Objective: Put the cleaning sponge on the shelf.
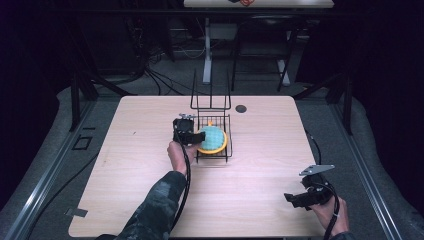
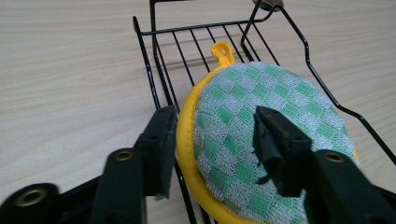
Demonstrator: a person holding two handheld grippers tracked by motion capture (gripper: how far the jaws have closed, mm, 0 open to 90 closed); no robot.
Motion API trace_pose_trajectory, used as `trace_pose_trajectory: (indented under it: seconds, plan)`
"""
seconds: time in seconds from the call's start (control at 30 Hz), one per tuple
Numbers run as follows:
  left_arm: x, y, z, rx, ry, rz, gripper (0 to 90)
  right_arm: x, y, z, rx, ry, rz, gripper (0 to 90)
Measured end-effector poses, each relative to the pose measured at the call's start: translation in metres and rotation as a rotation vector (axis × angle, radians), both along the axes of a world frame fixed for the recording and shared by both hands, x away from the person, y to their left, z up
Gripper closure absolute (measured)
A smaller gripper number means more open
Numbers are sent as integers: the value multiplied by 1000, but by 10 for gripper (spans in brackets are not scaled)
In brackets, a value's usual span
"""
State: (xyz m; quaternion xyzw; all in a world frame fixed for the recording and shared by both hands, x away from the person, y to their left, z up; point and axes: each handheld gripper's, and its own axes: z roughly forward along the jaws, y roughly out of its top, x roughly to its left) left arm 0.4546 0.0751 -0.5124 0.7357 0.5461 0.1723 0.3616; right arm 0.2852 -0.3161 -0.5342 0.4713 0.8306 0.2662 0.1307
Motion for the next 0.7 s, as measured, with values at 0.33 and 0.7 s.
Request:
trace_pose_trajectory:
  seconds: [0.33,0.7]
  plan:
    - [-11,8,17,10,-43,-30,238,0,0,0,-1,1,-1,82]
    - [-34,25,33,29,-63,-67,102,0,1,1,-3,4,-2,82]
